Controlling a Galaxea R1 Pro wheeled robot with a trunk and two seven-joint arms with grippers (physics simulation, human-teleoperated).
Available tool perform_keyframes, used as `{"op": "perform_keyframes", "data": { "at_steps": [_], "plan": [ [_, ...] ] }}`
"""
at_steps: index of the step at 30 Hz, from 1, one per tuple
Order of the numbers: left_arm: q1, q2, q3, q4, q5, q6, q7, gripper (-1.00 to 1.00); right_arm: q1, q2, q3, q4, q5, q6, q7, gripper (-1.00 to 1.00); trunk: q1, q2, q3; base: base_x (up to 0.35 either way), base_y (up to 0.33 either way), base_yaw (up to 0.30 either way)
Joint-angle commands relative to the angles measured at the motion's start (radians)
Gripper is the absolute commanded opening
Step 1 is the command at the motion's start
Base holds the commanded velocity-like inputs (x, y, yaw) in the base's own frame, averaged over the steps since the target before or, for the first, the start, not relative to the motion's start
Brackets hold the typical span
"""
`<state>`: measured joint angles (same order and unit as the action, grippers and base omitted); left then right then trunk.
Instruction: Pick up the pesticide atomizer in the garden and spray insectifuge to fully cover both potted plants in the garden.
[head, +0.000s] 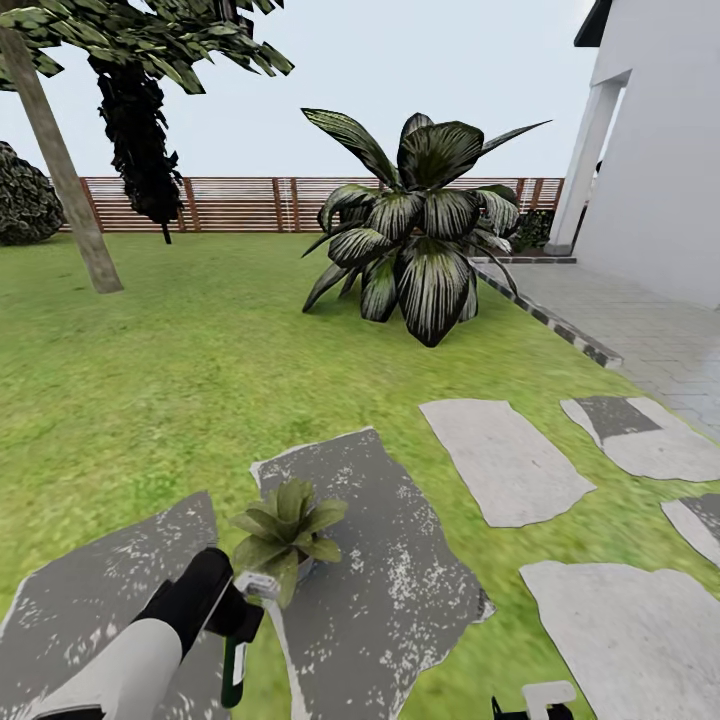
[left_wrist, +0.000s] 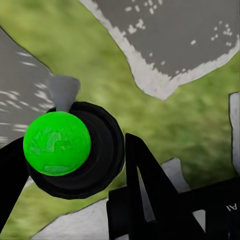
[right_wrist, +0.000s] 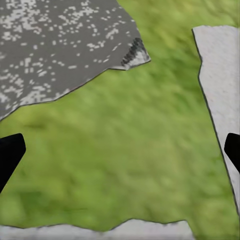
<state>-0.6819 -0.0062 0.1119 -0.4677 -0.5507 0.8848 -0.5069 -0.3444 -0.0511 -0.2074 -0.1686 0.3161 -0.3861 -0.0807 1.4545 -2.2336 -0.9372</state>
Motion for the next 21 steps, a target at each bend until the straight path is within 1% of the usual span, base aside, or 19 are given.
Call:
{"op": "perform_keyframes", "data": {
  "at_steps": [1,3,6,9,14,16,17,21],
  "plan": [
    [0.001,-0.001,0.004,0.000,-0.009,0.002,-0.010,-1.00,-0.001,0.000,-0.006,0.001,0.011,-0.004,-0.004,1.00,0.000,0.000,-0.001,0.000,0.000,0.000],
    [0.017,-0.003,0.003,-0.001,-0.010,0.001,-0.009,-1.00,-0.001,0.000,-0.006,0.001,0.011,-0.004,-0.004,1.00,0.000,0.000,-0.001,0.000,0.000,0.000],
    [0.025,-0.008,0.002,-0.001,-0.011,0.001,-0.009,-1.00,-0.001,-0.001,-0.006,0.001,0.011,-0.003,-0.004,1.00,0.000,0.000,-0.001,0.000,0.000,0.000],
    [0.029,-0.007,0.002,-0.001,-0.008,0.001,-0.009,-1.00,-0.001,0.000,-0.006,0.001,0.010,-0.002,-0.003,1.00,0.000,0.000,-0.001,0.000,0.000,0.000],
    [0.034,-0.001,0.002,-0.002,-0.011,0.001,-0.008,-1.00,-0.001,0.009,-0.005,0.000,0.006,-0.003,0.000,1.00,0.000,0.000,-0.001,0.000,0.000,0.000],
    [0.040,-0.001,0.002,0.000,-0.007,0.001,-0.009,-1.00,-0.001,0.012,-0.004,-0.001,0.006,-0.003,0.001,1.00,0.000,0.000,-0.001,0.000,0.000,0.000],
    [0.062,-0.010,0.005,0.017,-0.006,-0.002,-0.010,-1.00,-0.001,0.011,-0.006,0.000,0.008,-0.002,0.001,1.00,0.000,0.000,-0.001,0.000,0.000,0.000],
    [0.053,-0.013,0.000,0.018,-0.009,-0.004,-0.010,-1.00,-0.001,0.001,-0.006,0.000,0.009,-0.005,-0.003,1.00,0.000,0.000,-0.001,0.000,0.000,0.000]
  ]
}}
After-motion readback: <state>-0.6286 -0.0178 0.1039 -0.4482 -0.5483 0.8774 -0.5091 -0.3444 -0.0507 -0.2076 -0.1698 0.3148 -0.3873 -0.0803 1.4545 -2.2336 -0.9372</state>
